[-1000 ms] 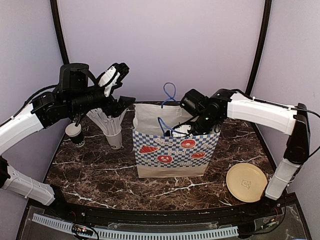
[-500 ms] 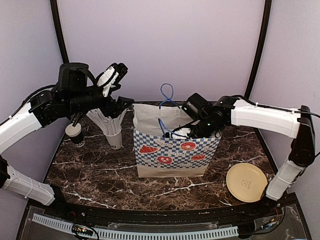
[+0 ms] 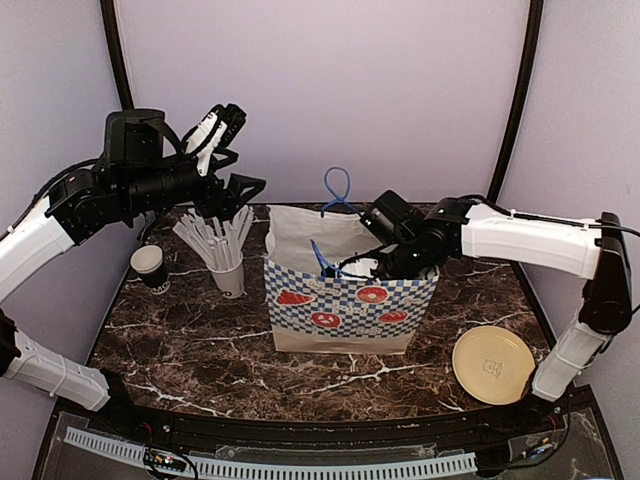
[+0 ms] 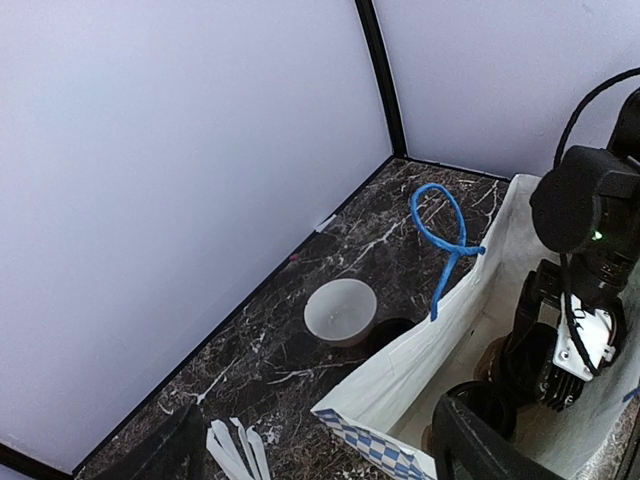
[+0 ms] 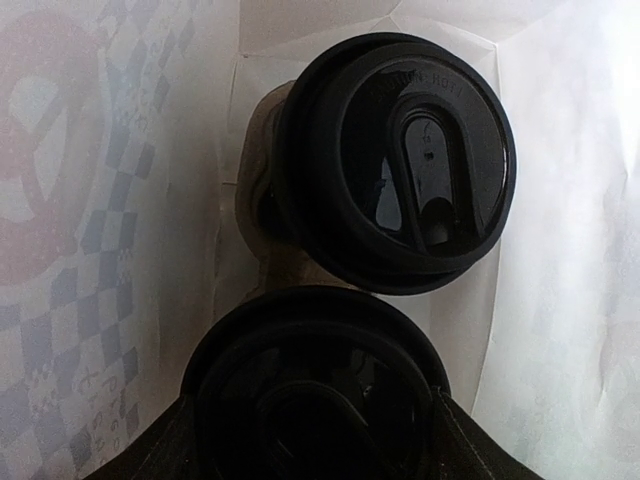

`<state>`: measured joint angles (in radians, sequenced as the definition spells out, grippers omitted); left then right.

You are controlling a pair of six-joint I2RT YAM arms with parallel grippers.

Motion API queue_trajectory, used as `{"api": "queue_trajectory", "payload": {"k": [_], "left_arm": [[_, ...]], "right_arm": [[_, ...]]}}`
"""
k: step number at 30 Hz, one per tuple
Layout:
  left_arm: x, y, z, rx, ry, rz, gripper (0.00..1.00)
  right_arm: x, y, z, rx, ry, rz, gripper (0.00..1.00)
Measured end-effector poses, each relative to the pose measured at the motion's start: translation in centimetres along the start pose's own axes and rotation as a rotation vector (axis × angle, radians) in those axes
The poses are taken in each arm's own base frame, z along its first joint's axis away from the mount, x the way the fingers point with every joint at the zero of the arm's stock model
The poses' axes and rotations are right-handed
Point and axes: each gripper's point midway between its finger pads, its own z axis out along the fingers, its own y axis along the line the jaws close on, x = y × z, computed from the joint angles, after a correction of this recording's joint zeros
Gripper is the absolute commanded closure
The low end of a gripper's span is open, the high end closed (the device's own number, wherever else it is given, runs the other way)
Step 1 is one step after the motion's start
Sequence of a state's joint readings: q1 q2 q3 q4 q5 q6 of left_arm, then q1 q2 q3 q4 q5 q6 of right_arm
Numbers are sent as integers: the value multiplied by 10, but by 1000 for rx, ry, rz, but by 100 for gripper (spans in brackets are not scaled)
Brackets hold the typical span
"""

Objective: Pack the takeout coffee

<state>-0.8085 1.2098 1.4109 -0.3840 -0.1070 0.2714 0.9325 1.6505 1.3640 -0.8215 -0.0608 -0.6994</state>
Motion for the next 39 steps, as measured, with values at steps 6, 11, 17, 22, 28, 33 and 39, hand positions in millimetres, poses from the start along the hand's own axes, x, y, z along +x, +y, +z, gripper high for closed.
{"api": "queue_trajectory", "payload": {"k": [6,11,17,22,28,33,39], "left_arm": [[-11,-2,-3,26,-24,-19,20],[-11,-4,2,36,-15,-30,19],[-10,-5,3,39,-11,-51,19],[-9,-5,4,40,-5,-64,18],[-6,-6,4,41,7,-72,17],[-4,-6,5,44,15,-72,16],[0,-11,7,68,26,-70,16]], "right_arm": [[4,-15,-2,-73,-88,87,49],[0,-10,1,-43,-61,64,46],[-4,0,1,-12,-40,26,30],[-5,2,-5,-38,-40,31,15],[-6,21,-18,-162,-30,40,1],[-6,32,-28,-240,-20,50,2],[-16,27,-48,-242,-36,46,1]]}}
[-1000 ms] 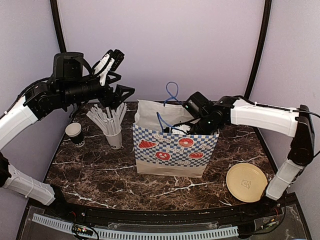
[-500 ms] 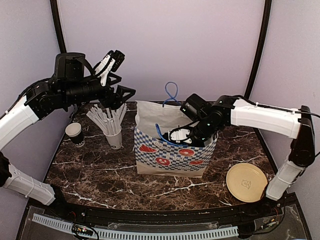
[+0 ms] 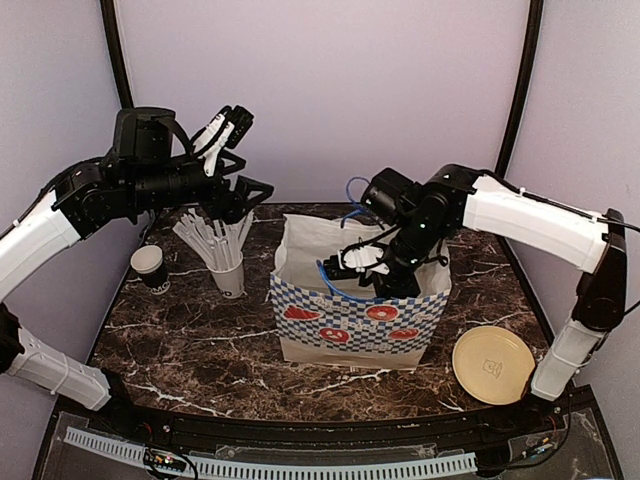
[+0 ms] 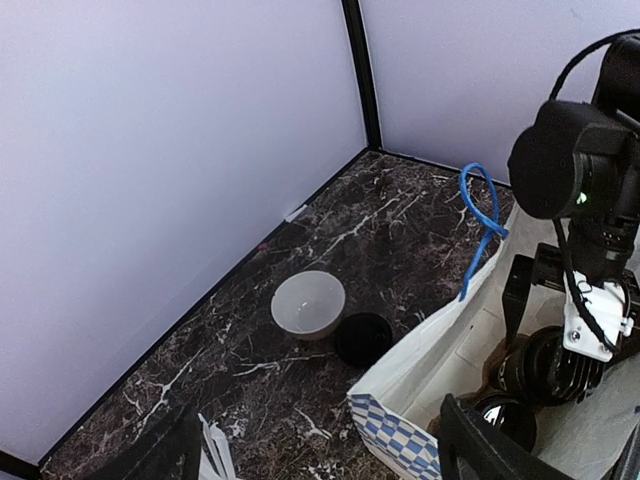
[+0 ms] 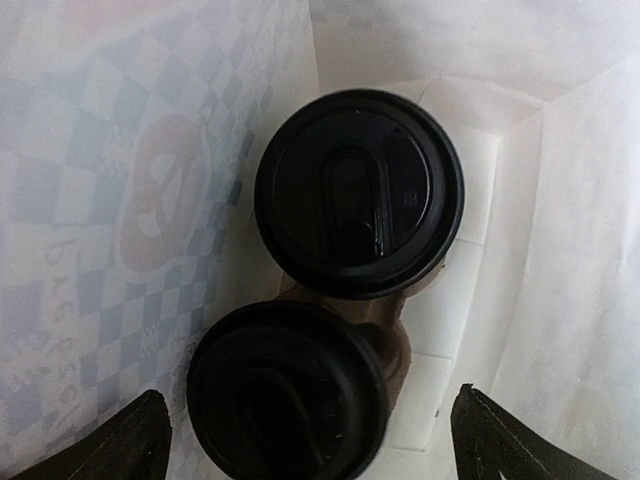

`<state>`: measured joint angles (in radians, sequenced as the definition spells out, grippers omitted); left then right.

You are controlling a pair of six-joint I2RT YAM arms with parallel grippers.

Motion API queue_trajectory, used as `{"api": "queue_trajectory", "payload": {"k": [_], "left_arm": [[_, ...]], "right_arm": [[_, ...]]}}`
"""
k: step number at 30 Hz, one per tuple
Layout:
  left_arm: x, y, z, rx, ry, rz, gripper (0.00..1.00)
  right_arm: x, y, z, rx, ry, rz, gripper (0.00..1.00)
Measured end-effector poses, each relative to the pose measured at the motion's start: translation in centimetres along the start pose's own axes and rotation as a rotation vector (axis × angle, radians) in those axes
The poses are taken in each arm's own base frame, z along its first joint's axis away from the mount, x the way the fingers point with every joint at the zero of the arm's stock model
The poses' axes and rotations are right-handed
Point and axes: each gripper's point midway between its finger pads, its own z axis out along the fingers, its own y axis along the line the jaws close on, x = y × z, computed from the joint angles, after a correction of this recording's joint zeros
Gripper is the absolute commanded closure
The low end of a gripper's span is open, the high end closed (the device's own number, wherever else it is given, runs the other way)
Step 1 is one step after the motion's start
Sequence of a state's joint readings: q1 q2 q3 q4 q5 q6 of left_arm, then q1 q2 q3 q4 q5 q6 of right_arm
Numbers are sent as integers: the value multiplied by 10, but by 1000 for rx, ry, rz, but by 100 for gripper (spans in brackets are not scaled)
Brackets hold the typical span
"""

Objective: Pack the takeout coffee

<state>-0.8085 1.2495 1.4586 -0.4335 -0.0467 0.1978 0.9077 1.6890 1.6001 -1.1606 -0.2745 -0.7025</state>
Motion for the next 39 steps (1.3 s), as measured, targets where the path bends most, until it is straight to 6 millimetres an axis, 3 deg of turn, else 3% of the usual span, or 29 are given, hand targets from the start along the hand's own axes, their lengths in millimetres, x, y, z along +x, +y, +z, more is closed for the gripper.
{"api": "queue_trajectory", "payload": {"k": [7,12,17,20,25,28,31,34,36,39], "left_arm": [[16,-19,16,103,54,0,17],[21,-21,21,111,74,4,15],[13,2,14,-7,84,15,12],[4,24,8,-102,75,17,12],[11,60,2,-240,106,2,10],[16,81,-4,-328,123,-14,5],[27,100,-13,-417,144,-54,1],[37,118,-26,-498,157,-107,1],[44,129,-35,-550,159,-142,1],[53,136,-49,-598,147,-180,1]], "right_arm": [[-25,-14,-35,66,-76,-40,2],[-44,-27,-69,107,-150,-61,1],[-64,-51,-136,205,-304,-87,1],[-62,-67,-180,288,-393,-85,1],[-26,-95,-216,366,-441,30,1],[16,-125,-240,441,-478,181,1],[93,-156,-267,582,-545,440,1],[173,-163,-274,741,-578,715,1],[191,-163,-273,811,-611,825,1],[193,-163,-277,881,-693,890,2]]}}
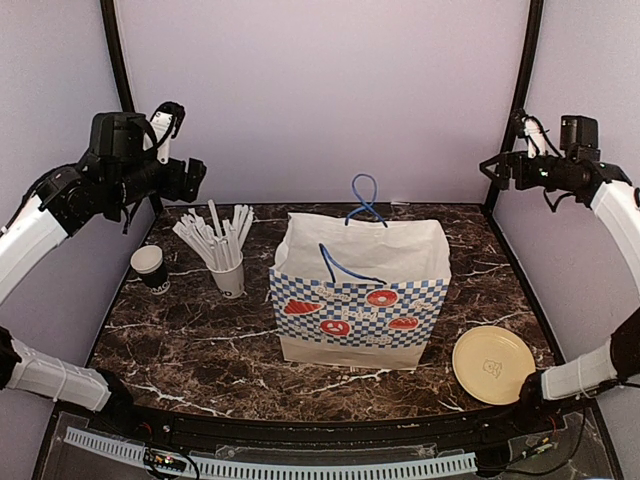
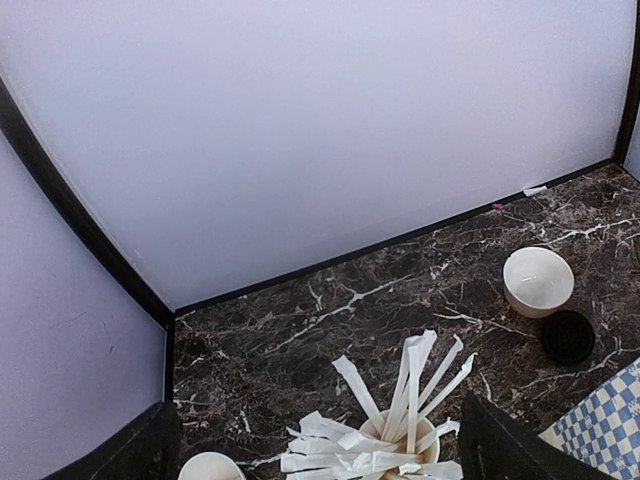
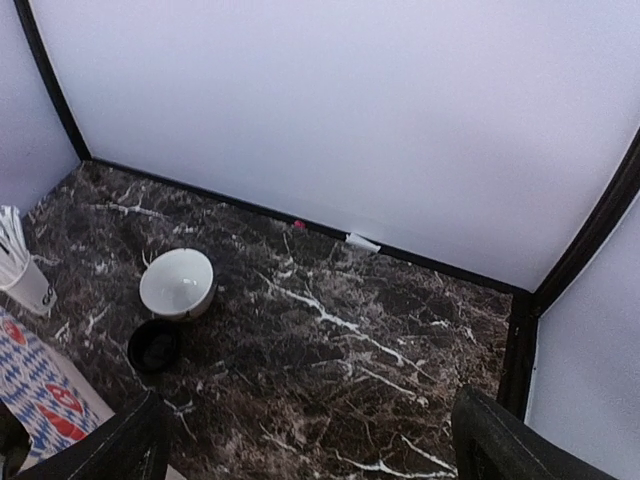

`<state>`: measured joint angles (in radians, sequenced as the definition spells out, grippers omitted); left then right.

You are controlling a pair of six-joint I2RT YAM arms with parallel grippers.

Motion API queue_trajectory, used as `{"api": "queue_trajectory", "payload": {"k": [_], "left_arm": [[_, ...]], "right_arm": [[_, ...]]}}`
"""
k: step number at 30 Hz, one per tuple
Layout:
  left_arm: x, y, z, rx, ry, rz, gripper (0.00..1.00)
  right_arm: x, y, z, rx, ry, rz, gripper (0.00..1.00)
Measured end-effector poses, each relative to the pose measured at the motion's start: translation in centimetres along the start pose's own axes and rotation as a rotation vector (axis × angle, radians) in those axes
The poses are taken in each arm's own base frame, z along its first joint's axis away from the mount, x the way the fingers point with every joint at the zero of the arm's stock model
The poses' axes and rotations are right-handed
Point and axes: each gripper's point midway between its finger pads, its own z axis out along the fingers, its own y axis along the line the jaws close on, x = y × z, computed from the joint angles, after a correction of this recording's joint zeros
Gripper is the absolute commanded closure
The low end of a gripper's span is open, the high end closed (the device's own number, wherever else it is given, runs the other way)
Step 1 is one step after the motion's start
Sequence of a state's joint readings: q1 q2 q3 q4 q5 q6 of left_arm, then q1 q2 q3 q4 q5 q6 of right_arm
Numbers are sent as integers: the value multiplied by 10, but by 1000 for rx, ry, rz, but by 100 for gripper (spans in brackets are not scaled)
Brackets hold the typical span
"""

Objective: Pack the takeout coffee

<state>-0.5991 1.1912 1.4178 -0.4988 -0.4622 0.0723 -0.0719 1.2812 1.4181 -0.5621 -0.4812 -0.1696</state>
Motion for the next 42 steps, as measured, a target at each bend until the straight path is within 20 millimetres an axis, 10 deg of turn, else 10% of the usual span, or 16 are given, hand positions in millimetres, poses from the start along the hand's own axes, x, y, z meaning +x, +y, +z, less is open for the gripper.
{"api": "queue_trajectory", "payload": {"k": [18,30,42], "left_arm": [[15,0,-20,52,-63,-32,2],[48,-48,-1,256,143,-72,48],[73,8,38,138,307,-220,49]], "right_arm": [[-45,3,-42,88,-211,76,1],[-42,32,-42,-68,-201,25,1],[-40,50,-39,-185,-197,-9,1]]}}
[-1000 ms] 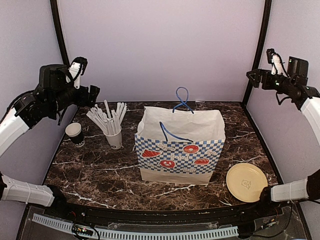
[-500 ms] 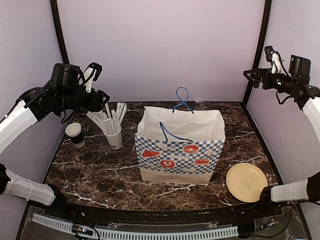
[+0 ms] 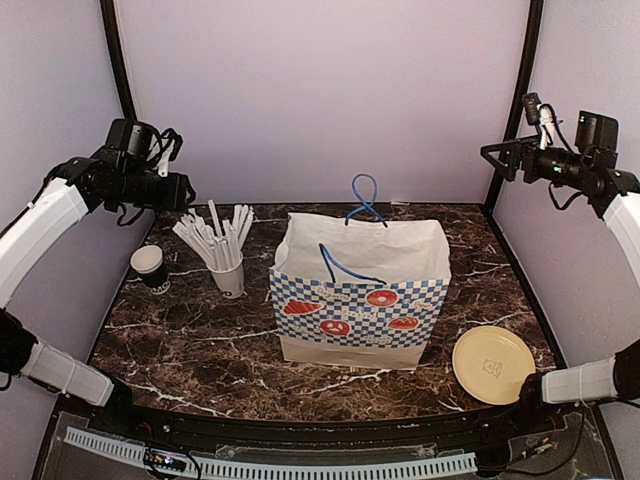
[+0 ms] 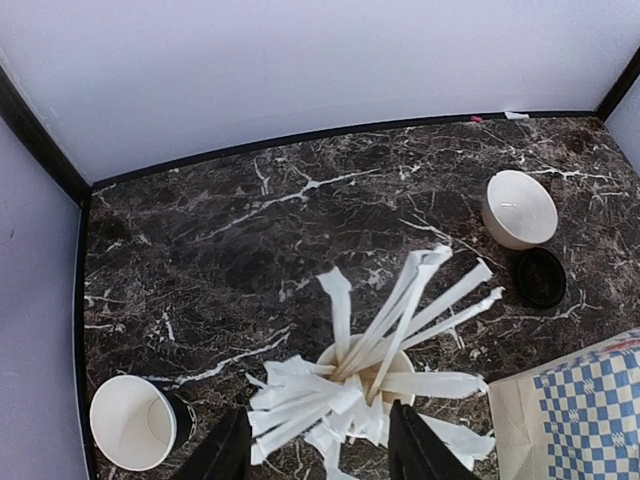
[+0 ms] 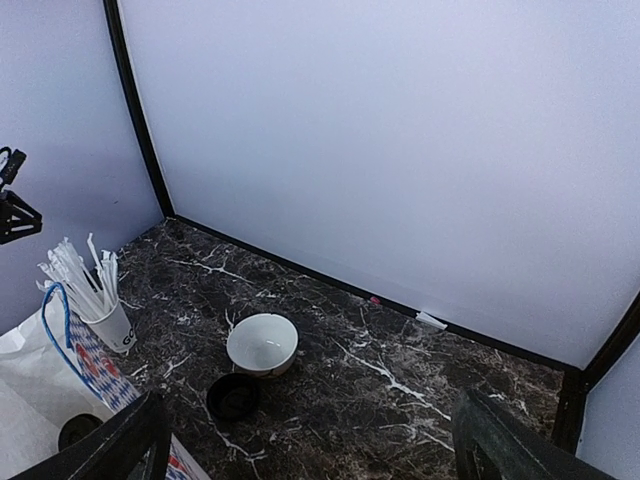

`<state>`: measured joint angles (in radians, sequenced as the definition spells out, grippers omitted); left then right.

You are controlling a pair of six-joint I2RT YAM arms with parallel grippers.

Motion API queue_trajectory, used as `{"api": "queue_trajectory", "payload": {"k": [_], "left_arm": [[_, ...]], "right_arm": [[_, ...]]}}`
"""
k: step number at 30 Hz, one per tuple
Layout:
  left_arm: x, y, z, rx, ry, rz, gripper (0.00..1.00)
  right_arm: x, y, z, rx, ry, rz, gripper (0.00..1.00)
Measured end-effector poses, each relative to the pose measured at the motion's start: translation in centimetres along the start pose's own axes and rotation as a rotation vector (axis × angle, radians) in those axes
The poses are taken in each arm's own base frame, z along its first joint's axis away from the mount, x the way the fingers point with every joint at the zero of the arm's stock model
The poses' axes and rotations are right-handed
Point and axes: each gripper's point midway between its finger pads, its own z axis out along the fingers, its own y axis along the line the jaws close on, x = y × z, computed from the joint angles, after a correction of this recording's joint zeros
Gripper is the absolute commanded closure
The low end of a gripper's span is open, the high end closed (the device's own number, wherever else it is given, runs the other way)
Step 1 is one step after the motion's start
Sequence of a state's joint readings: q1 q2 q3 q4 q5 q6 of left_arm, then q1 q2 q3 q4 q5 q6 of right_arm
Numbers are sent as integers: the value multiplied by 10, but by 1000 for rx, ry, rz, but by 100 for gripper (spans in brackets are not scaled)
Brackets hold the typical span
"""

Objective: Pack the takeout coffee

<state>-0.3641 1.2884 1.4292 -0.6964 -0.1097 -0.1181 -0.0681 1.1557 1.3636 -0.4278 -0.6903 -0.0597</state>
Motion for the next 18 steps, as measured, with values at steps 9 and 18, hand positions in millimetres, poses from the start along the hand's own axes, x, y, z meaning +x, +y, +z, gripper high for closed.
{"api": "queue_trajectory", "payload": {"k": [9,18], "left_arm": [[0,3,59,102,89,-61,43],[-2,-6,90,159,117,-70,52]], "right_arm": [[4,5,1,-35,4,-12,1],[11,8,2,-54,17,-17,1]]}}
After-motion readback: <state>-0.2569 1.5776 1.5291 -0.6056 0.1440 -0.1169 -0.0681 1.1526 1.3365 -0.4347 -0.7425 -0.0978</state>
